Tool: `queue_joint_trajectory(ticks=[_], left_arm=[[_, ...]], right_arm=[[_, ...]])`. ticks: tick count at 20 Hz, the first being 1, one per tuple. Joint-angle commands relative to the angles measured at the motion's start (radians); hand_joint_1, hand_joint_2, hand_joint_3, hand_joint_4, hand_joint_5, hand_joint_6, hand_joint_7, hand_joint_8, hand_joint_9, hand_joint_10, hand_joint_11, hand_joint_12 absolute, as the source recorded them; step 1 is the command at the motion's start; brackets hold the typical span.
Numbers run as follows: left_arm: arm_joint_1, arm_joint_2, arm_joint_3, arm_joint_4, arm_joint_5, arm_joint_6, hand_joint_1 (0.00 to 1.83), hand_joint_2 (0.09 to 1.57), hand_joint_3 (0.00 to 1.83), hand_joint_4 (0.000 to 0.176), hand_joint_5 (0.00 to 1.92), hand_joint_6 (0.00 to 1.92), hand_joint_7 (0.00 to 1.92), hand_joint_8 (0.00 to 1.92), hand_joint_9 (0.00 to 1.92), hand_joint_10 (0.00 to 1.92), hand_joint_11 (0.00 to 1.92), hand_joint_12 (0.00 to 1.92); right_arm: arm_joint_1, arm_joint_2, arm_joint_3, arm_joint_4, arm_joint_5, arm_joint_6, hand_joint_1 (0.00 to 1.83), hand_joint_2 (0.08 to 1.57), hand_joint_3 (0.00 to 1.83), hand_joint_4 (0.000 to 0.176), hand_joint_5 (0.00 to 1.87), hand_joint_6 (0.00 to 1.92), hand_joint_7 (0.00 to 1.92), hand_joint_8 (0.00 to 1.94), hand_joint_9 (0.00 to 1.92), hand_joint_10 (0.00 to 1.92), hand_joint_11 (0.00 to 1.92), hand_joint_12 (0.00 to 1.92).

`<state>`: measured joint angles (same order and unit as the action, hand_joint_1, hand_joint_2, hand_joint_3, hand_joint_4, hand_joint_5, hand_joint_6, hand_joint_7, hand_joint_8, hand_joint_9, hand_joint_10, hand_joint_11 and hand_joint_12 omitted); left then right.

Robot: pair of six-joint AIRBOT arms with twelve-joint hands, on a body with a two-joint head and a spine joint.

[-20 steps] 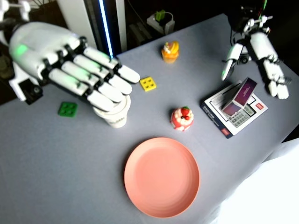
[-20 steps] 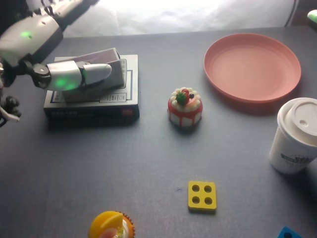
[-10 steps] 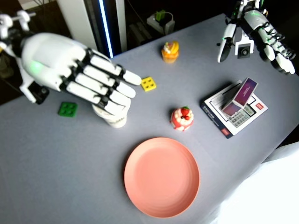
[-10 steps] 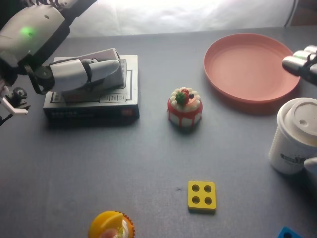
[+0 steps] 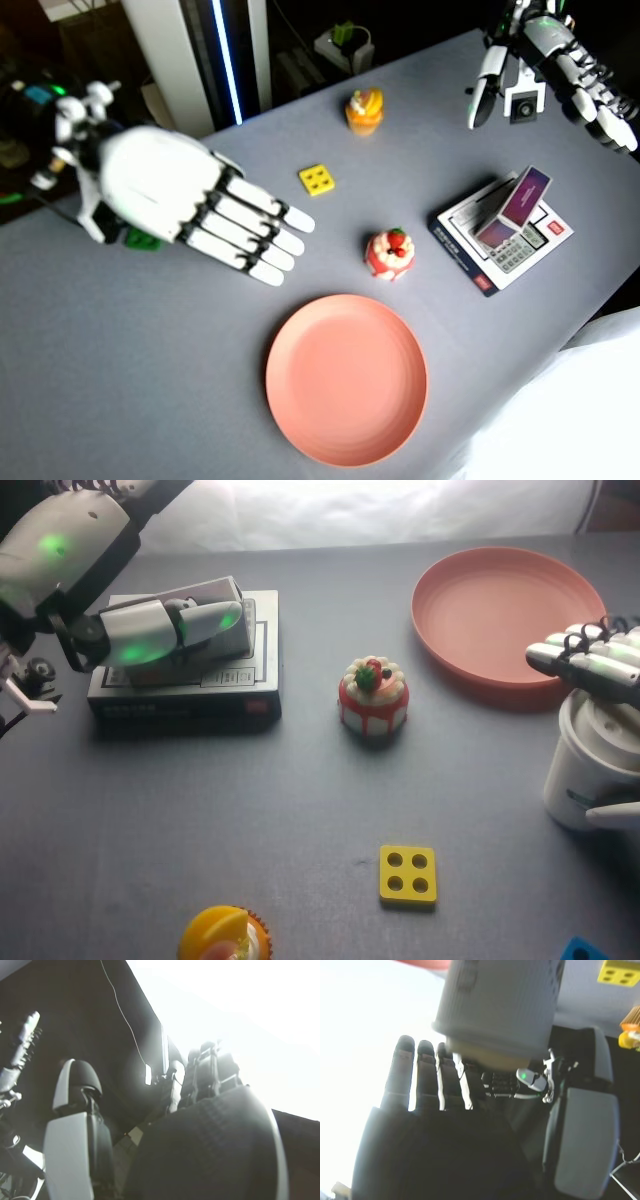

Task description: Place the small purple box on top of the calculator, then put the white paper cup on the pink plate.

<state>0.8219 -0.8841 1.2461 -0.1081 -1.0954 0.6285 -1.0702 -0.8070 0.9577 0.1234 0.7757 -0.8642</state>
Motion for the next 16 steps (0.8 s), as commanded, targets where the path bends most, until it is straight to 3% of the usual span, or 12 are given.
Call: queue_joint_trajectory(ticks=[1, 2, 3, 4, 5, 7, 8, 10, 12, 16], left_arm=[[-0.012, 0.005, -0.006, -0.005, -0.134, -0.002, 0.77, 1.13, 0.01, 0.131, 0.00, 0.00, 0.00, 0.00, 0.00, 0.00, 0.00, 0.00], [-0.012, 0.006, -0.007, -0.007, -0.137, -0.002, 0.79, 1.13, 0.01, 0.126, 0.00, 0.00, 0.00, 0.00, 0.00, 0.00, 0.00, 0.00], [-0.011, 0.007, -0.007, -0.007, -0.137, -0.002, 0.79, 1.13, 0.01, 0.127, 0.01, 0.00, 0.00, 0.00, 0.00, 0.00, 0.00, 0.00], [-0.009, 0.008, -0.007, -0.009, -0.137, -0.002, 0.78, 1.13, 0.01, 0.128, 0.01, 0.00, 0.00, 0.00, 0.00, 0.00, 0.00, 0.00], [-0.006, 0.009, -0.008, -0.012, -0.138, -0.002, 0.78, 1.13, 0.01, 0.134, 0.01, 0.01, 0.00, 0.00, 0.00, 0.00, 0.00, 0.00], [0.000, 0.012, -0.009, -0.018, -0.143, -0.003, 0.77, 1.14, 0.01, 0.124, 0.02, 0.01, 0.00, 0.00, 0.00, 0.00, 0.00, 0.00], [0.003, 0.013, -0.010, -0.021, -0.146, -0.003, 0.77, 1.14, 0.01, 0.126, 0.02, 0.01, 0.00, 0.00, 0.00, 0.00, 0.00, 0.00], [0.008, 0.016, -0.012, -0.026, -0.152, -0.003, 0.77, 1.15, 0.01, 0.138, 0.02, 0.01, 0.00, 0.00, 0.00, 0.00, 0.00, 0.00], [0.011, 0.016, -0.012, -0.029, -0.155, -0.003, 0.77, 1.16, 0.01, 0.124, 0.01, 0.00, 0.00, 0.00, 0.00, 0.00, 0.00, 0.00], [0.015, 0.015, -0.015, -0.029, -0.157, -0.003, 0.79, 1.16, 0.01, 0.119, 0.02, 0.01, 0.00, 0.00, 0.00, 0.00, 0.00, 0.00]], right_arm=[[0.015, -0.002, 0.008, 0.009, 0.085, 0.005, 0.86, 1.01, 0.00, 0.000, 0.00, 0.00, 0.00, 0.00, 0.06, 0.04, 0.00, 1.29], [0.016, -0.004, 0.010, 0.009, 0.080, 0.005, 0.92, 1.03, 0.00, 0.000, 0.00, 0.00, 0.02, 0.01, 0.14, 0.08, 0.00, 1.44], [0.018, -0.004, 0.010, 0.009, 0.080, 0.005, 0.96, 1.06, 0.00, 0.000, 0.08, 0.02, 0.16, 0.01, 0.18, 0.42, 0.00, 1.63], [0.021, -0.004, 0.010, 0.009, 0.080, 0.005, 1.02, 1.09, 0.01, 0.000, 0.20, 0.08, 0.30, 0.08, 0.18, 0.91, 0.04, 1.69], [0.026, -0.003, 0.010, 0.009, 0.081, 0.005, 1.08, 1.11, 0.00, 0.000, 0.24, 0.22, 0.35, 0.23, 0.20, 1.16, 0.13, 1.72], [0.041, 0.003, 0.008, -0.001, 0.100, 0.010, 1.20, 1.10, 0.00, 0.000, 0.21, 0.97, 0.34, 1.02, 0.32, 1.58, 0.30, 1.91], [0.051, 0.009, 0.007, -0.005, 0.113, 0.011, 1.20, 1.11, 0.00, 0.000, 0.16, 1.15, 0.29, 1.23, 0.33, 1.68, 0.36, 1.92], [0.075, 0.023, 0.007, -0.010, 0.142, 0.012, 1.20, 1.10, 0.00, 0.000, 0.14, 1.27, 0.19, 1.42, 0.29, 1.82, 0.32, 1.92], [0.108, 0.030, 0.018, -0.010, 0.157, 0.012, 1.23, 1.10, 0.00, 0.000, 0.12, 1.26, 0.16, 1.42, 0.25, 1.87, 0.28, 1.92], [0.195, 0.005, 0.073, 0.011, 0.158, 0.010, 1.25, 1.12, 0.00, 0.000, 0.12, 1.11, 0.21, 1.24, 0.28, 1.65, 0.27, 1.92]])
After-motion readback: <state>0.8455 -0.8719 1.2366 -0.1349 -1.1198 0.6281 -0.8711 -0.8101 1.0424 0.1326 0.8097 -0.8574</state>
